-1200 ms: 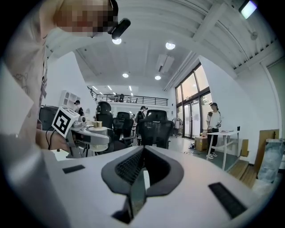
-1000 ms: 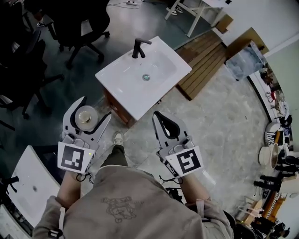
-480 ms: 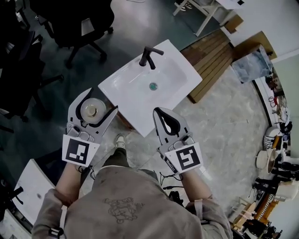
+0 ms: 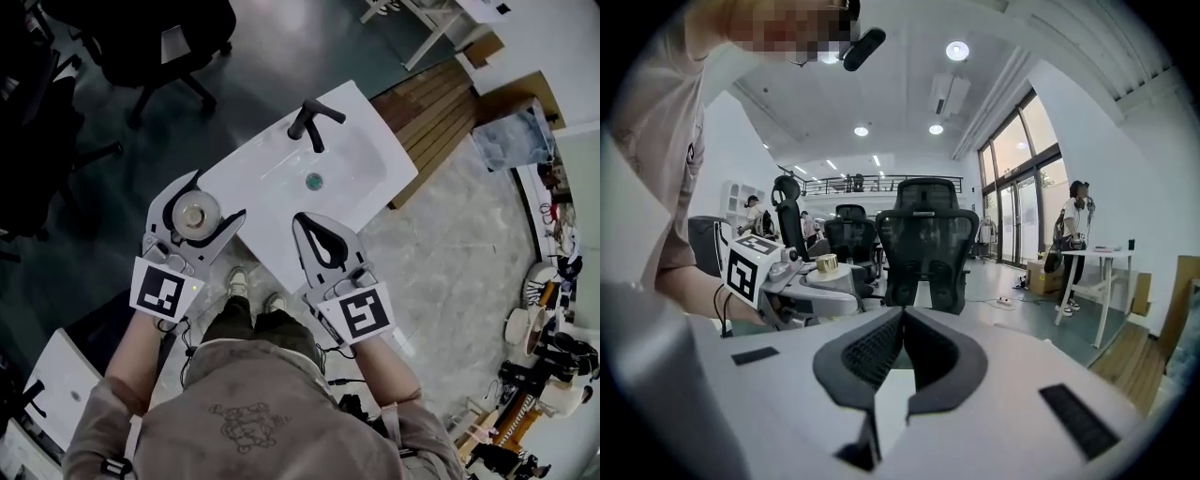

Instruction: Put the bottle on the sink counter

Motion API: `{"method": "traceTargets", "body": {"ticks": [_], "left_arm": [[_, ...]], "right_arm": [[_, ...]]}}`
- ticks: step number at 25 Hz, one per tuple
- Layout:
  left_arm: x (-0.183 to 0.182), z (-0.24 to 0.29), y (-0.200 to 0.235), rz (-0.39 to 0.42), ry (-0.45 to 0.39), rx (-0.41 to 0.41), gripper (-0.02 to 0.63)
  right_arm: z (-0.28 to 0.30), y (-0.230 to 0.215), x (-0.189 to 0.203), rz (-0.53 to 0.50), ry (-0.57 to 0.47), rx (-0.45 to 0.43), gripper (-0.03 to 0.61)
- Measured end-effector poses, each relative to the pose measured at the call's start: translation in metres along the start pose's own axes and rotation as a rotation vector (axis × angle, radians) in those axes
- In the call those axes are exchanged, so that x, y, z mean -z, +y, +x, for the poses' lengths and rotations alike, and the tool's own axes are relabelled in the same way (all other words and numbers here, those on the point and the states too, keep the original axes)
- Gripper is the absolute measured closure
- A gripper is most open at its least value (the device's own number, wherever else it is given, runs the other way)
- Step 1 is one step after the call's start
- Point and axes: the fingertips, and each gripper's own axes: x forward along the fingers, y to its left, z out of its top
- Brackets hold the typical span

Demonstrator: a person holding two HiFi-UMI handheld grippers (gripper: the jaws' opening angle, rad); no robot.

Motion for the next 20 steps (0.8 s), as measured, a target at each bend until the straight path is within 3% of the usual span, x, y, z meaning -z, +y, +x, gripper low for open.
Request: {"method": "traceTargets", "body": {"ticks": [10,17,20], "left_arm": [[0.061,0.046,0.009,-0.053,0.027,-0.006,0.27],[0.115,0.069,0.012,-0.134,0.043,0.004,0.27],[0.134,0.078,0.011,-0.121,0.049,0.013,0.27]], "right_arm": [[0.04,-0.023,0.034,0.014,0.06,-0.06,0.549],[0.066,-0.03,0.064,0.015,0.101,-0.114,0.549],[0.073,-0.036,0.087,-0.001,0.176,-0.119,0.549]]}}
